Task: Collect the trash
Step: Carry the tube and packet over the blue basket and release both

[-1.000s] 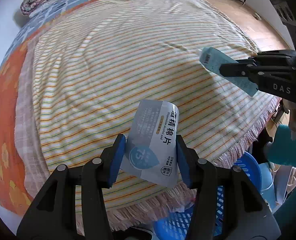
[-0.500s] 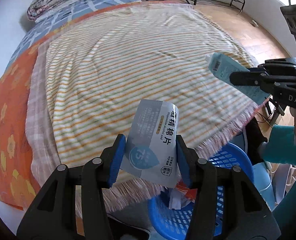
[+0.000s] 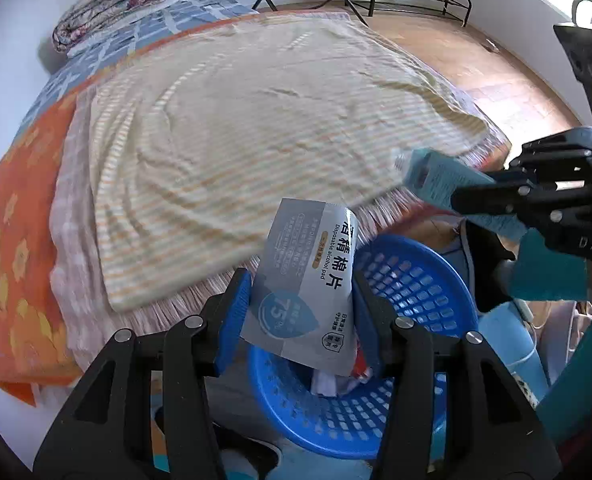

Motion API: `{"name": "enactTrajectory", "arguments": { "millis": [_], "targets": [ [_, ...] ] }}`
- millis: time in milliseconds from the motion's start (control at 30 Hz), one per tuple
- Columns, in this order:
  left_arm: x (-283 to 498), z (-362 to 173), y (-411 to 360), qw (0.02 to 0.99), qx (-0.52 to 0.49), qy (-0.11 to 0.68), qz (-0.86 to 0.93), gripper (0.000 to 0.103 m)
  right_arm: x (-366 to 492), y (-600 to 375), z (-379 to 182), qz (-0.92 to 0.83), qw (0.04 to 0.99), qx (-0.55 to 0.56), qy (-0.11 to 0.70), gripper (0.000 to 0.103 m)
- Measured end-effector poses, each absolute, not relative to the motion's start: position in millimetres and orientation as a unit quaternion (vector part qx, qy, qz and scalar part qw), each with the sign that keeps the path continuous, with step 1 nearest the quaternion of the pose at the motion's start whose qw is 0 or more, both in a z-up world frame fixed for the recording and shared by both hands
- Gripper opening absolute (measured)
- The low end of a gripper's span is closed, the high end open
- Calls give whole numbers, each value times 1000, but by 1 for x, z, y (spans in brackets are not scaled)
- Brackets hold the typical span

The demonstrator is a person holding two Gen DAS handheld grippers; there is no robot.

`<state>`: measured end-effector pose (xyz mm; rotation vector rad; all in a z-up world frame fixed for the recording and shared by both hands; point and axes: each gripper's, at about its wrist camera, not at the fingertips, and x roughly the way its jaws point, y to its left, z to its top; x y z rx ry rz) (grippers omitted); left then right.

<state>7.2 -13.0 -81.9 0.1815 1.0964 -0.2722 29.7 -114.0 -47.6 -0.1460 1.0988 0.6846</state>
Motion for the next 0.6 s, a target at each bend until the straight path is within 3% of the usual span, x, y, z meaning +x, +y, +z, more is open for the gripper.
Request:
{"name": "enactTrajectory", "arguments": {
  "millis": [500,600],
  "targets": [
    [-28,-112,-22,825,77,542,-136,56,-3,-119,-71,324,777,-63,537,7],
    [-30,-114,-25,824,81,543,-140,64,-5,-118,-73,323,777,-63,537,10]
  ]
}}
